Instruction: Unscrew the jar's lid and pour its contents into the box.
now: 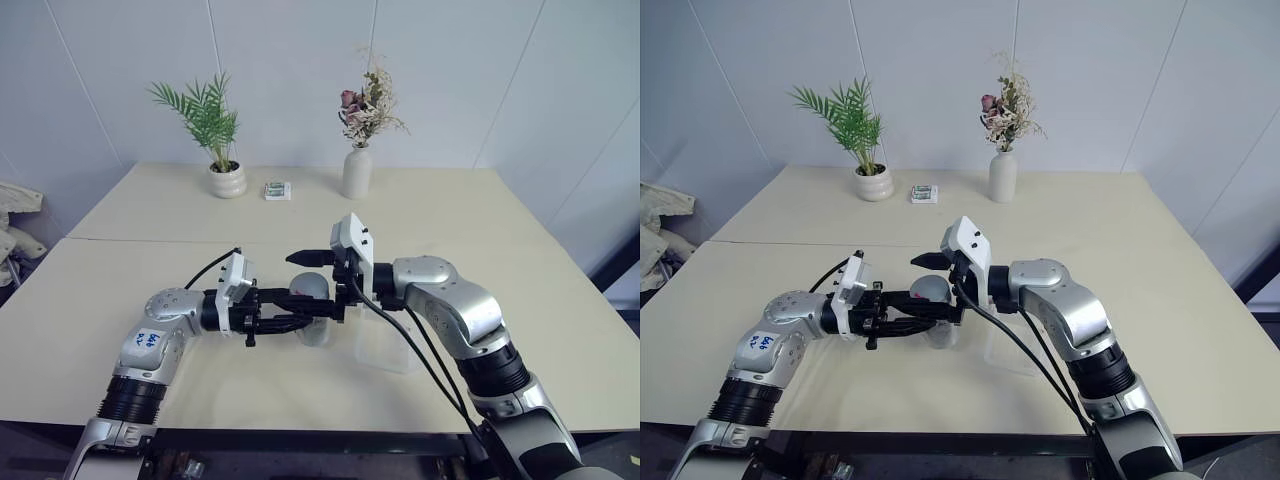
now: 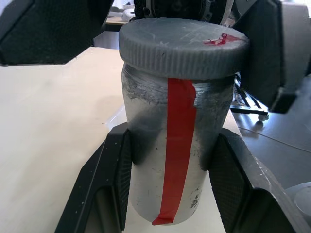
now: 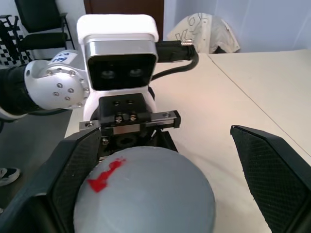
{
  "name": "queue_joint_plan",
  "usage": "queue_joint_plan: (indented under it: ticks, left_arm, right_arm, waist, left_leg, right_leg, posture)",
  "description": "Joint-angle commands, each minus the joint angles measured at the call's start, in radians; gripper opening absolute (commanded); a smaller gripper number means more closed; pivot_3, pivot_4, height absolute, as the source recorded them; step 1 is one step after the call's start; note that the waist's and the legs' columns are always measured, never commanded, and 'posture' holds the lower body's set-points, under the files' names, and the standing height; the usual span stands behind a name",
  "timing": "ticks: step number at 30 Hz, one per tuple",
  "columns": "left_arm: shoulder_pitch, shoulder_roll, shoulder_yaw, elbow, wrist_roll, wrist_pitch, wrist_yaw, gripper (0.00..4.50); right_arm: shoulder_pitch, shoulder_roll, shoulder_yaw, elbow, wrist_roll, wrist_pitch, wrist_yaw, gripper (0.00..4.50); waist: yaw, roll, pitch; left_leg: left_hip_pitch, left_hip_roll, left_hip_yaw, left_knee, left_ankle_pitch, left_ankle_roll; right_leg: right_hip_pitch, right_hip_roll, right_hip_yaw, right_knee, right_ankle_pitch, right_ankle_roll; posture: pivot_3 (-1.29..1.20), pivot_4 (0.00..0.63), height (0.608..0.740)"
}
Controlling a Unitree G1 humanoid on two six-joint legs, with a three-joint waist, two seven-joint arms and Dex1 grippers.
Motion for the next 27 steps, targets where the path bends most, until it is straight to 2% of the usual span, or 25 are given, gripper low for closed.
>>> queue_joint_plan:
  ticks: [1, 7, 22, 27]
  left_arm:
    - [-0.017, 0.008, 0.014, -0.017, -0.01, -0.009, -0.005, 1.89]
    - [-0.015, 0.011, 0.018, -0.014, -0.01, -0.011, 0.0, 1.89]
    - [-0.005, 0.016, 0.024, -0.019, -0.013, -0.014, 0.012, 1.89]
    - [-0.009, 0.012, 0.028, -0.013, -0.01, -0.015, 0.008, 1.89]
  right_arm:
    - [-0.028, -0.005, -0.051, -0.009, 0.009, -0.023, -0.016, 4.47]
    - [-0.014, -0.048, -0.08, 0.006, 0.004, -0.032, -0.017, 4.47]
    - [0.06, -0.244, -0.198, 0.067, 0.04, -0.064, 0.001, 4.47]
    - [0.08, -0.268, -0.231, 0.096, 0.041, -0.07, 0.011, 4.47]
  waist:
    - [0.0, 0.0, 0.0]
    - [0.0, 0.0, 0.0]
    - [0.003, 0.0, 0.0]
    - [-0.004, 0.0, 0.0]
  left_leg:
    - [0.0, 0.0, 0.0, 0.0, 0.0, 0.0]
    - [0.0, 0.0, 0.0, 0.0, 0.0, 0.0]
    - [-0.001, 0.0, 0.0, 0.0, 0.0, 0.0]
    - [0.0, -0.001, 0.0, 0.0, 0.0, 0.0]
  right_leg:
    - [0.0, 0.0, 0.0, 0.0, 0.0, 0.0]
    - [0.0, 0.0, 0.0, 0.0, 0.0, 0.0]
    - [0.0, 0.0, 0.0, -0.001, 0.0, 0.0]
    - [0.0, -0.001, 0.0, -0.001, 0.0, 0.0]
  posture:
    - [0.0, 0.15, 0.74]
    - [0.0, 0.15, 0.74]
    - [0.0, 0.15, 0.74]
    - [0.0, 0.15, 0.74]
